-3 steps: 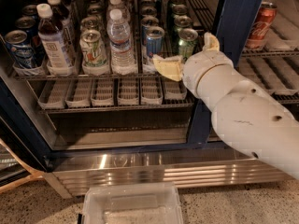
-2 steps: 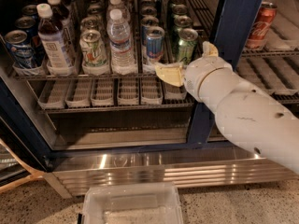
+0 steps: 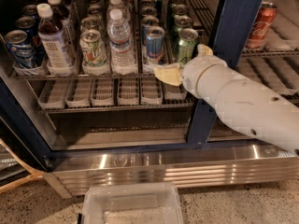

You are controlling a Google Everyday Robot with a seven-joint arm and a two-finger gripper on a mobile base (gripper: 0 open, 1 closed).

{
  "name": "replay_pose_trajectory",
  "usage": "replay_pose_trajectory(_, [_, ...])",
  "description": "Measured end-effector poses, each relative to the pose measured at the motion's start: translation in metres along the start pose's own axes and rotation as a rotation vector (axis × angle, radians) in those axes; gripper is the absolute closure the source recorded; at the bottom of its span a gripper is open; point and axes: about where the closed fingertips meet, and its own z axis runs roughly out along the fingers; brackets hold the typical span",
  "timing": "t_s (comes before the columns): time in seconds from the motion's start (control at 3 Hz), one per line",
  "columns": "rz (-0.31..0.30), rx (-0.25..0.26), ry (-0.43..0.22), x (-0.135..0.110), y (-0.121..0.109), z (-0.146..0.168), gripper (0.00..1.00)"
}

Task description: Pick green can from top shelf of fridge

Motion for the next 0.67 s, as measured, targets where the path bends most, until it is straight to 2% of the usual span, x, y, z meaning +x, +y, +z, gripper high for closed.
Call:
replay_pose_trajectory(0.33, [-0.008, -0.035, 0.015, 0.001, 0.005, 0.02, 0.2])
replay_pose_trajectory(0.67, [-0.011, -0.027, -0.01, -0.007, 0.002, 0.037, 0.19])
